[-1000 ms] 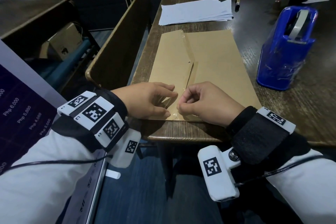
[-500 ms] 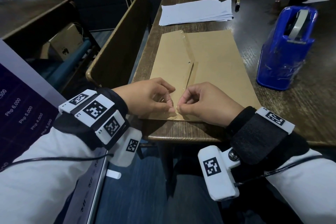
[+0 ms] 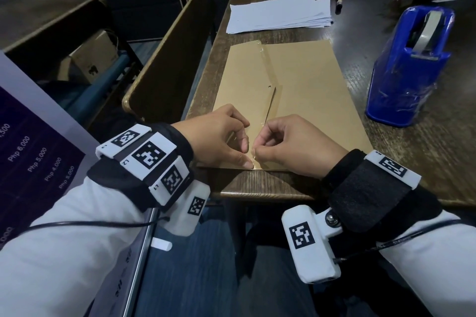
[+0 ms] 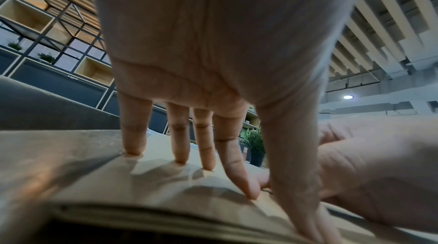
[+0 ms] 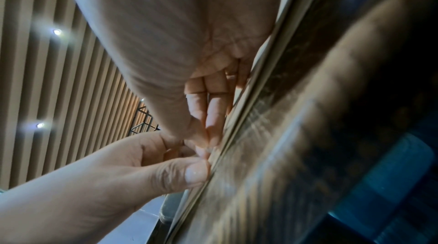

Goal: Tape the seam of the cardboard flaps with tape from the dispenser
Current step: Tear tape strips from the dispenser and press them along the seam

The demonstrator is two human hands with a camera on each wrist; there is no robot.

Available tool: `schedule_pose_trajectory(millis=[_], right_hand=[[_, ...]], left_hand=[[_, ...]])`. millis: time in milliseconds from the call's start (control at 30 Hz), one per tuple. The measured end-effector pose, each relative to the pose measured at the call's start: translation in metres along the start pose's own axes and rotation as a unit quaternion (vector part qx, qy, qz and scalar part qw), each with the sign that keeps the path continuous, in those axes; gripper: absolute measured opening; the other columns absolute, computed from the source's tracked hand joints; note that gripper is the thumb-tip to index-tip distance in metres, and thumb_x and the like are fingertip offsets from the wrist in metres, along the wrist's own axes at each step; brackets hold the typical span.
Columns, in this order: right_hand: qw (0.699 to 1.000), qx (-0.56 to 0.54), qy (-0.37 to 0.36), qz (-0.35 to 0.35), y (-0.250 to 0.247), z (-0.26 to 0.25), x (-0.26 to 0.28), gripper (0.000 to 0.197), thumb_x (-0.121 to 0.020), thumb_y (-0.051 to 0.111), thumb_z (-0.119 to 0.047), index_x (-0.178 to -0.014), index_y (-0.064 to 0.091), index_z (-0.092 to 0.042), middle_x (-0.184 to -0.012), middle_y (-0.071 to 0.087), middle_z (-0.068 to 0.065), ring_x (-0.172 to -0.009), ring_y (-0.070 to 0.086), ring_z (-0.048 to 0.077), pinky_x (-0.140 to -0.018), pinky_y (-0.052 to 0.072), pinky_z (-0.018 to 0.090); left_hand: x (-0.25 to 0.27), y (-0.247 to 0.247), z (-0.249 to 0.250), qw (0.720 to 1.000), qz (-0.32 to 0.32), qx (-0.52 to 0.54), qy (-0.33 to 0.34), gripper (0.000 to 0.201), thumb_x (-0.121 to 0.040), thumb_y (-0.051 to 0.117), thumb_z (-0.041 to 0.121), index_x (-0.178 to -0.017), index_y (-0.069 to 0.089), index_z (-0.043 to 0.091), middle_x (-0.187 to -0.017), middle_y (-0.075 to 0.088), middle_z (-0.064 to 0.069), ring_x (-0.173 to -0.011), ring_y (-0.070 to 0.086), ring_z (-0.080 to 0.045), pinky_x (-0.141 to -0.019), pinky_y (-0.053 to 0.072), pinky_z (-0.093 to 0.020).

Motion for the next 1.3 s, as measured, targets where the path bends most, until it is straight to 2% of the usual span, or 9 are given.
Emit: schedule_pose_trajectory(millis=[267, 400, 500, 700, 933, 1100, 1167, 1233, 1300], right_hand=[[1.000, 0.029, -0.007, -0.001, 0.000, -0.004, -0.001, 0.002, -0.079, 0.069, -0.014, -0.077, 0.069, -0.014, -0.074, 0.069, 0.003, -0.063, 0.057, 0.008, -0.066, 0.051, 0.026], [0.998, 0.061, -0.020, 0.003, -0.003, -0.008, -0.002, 0.004, -0.080, 0.066, -0.013, -0.078, 0.070, -0.014, -0.068, 0.063, -0.006, -0.062, 0.055, 0.006, -0.063, 0.048, 0.023], [0.997, 0.076, -0.018, 0.002, -0.004, -0.008, -0.004, 0.006, -0.080, 0.065, -0.013, -0.079, 0.071, -0.012, -0.073, 0.067, -0.002, -0.064, 0.055, 0.007, -0.064, 0.048, 0.025], [0.993, 0.112, -0.019, 0.009, -0.004, -0.004, -0.007, 0.009, -0.079, 0.062, -0.013, -0.075, 0.070, -0.013, -0.071, 0.069, 0.004, -0.056, 0.049, 0.002, -0.048, 0.038, 0.007], [0.993, 0.114, -0.019, -0.005, -0.003, 0.000, -0.009, 0.011, -0.081, 0.061, -0.014, -0.074, 0.069, -0.016, -0.074, 0.070, 0.004, -0.063, 0.051, 0.002, -0.053, 0.038, 0.014], [0.992, 0.125, -0.017, -0.013, 0.000, 0.002, -0.010, 0.008, -0.084, 0.061, -0.017, -0.078, 0.066, -0.019, -0.073, 0.064, -0.004, -0.083, 0.048, 0.013, -0.061, 0.036, 0.021], [0.992, 0.126, -0.013, -0.002, -0.004, 0.003, -0.012, 0.004, -0.084, 0.065, -0.019, -0.086, 0.061, -0.020, -0.075, 0.062, -0.006, -0.084, 0.048, 0.013, -0.061, 0.035, 0.023], [0.991, 0.131, -0.006, 0.014, -0.012, 0.005, -0.013, 0.016, -0.083, 0.068, -0.023, -0.094, 0.057, -0.019, -0.076, 0.060, -0.007, -0.081, 0.048, 0.011, -0.060, 0.034, 0.022], [0.990, 0.143, 0.003, 0.001, -0.017, 0.004, -0.014, 0.017, -0.084, 0.067, -0.023, -0.097, 0.057, -0.018, -0.076, 0.059, -0.007, -0.078, 0.049, 0.009, -0.060, 0.036, 0.020]], left_hand=[[-0.001, -0.001, 0.002, 1.000, -0.012, -0.012, -0.008, 0.033, -0.070, 0.077, 0.045, -0.087, 0.051, 0.035, -0.128, 0.039, 0.012, -0.115, 0.045, -0.010, -0.103, 0.040, -0.035], [-0.001, -0.001, 0.002, 1.000, -0.014, -0.017, -0.014, 0.037, -0.070, 0.077, 0.046, -0.093, 0.053, 0.033, -0.125, 0.039, 0.011, -0.112, 0.047, -0.011, -0.101, 0.042, -0.036], [-0.001, -0.001, 0.002, 1.000, -0.014, -0.014, -0.012, 0.036, -0.070, 0.078, 0.045, -0.094, 0.053, 0.033, -0.126, 0.038, 0.011, -0.114, 0.046, -0.012, -0.101, 0.042, -0.035], [-0.002, -0.001, 0.002, 1.000, -0.011, -0.011, -0.009, 0.035, -0.069, 0.078, 0.045, -0.092, 0.053, 0.035, -0.128, 0.038, 0.012, -0.116, 0.045, -0.011, -0.102, 0.041, -0.033], [-0.002, 0.000, 0.002, 1.000, -0.012, -0.004, -0.003, 0.035, -0.070, 0.077, 0.045, -0.094, 0.054, 0.034, -0.129, 0.038, 0.011, -0.120, 0.044, -0.012, -0.104, 0.040, -0.035], [-0.001, 0.000, 0.002, 1.000, -0.014, -0.007, -0.002, 0.035, -0.070, 0.077, 0.046, -0.093, 0.054, 0.034, -0.129, 0.038, 0.012, -0.119, 0.045, -0.013, -0.103, 0.041, -0.036], [-0.001, -0.001, 0.002, 1.000, -0.012, -0.012, -0.001, 0.034, -0.071, 0.076, 0.046, -0.093, 0.053, 0.034, -0.129, 0.039, 0.012, -0.119, 0.045, -0.012, -0.103, 0.041, -0.036], [0.000, -0.001, 0.002, 1.000, -0.011, -0.017, 0.001, 0.034, -0.071, 0.076, 0.047, -0.092, 0.053, 0.035, -0.130, 0.040, 0.012, -0.119, 0.045, -0.012, -0.103, 0.041, -0.037], [0.001, -0.001, 0.001, 1.000, -0.010, -0.019, 0.004, 0.032, -0.071, 0.076, 0.048, -0.091, 0.052, 0.036, -0.130, 0.040, 0.013, -0.120, 0.045, -0.012, -0.103, 0.041, -0.038]])
Point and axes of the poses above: each hand's wrist, its own x-axis away from the middle knuckle, its own y-axis out of the palm, z = x × y, the point moved 7 cm from there along -x, towards the middle knuckle
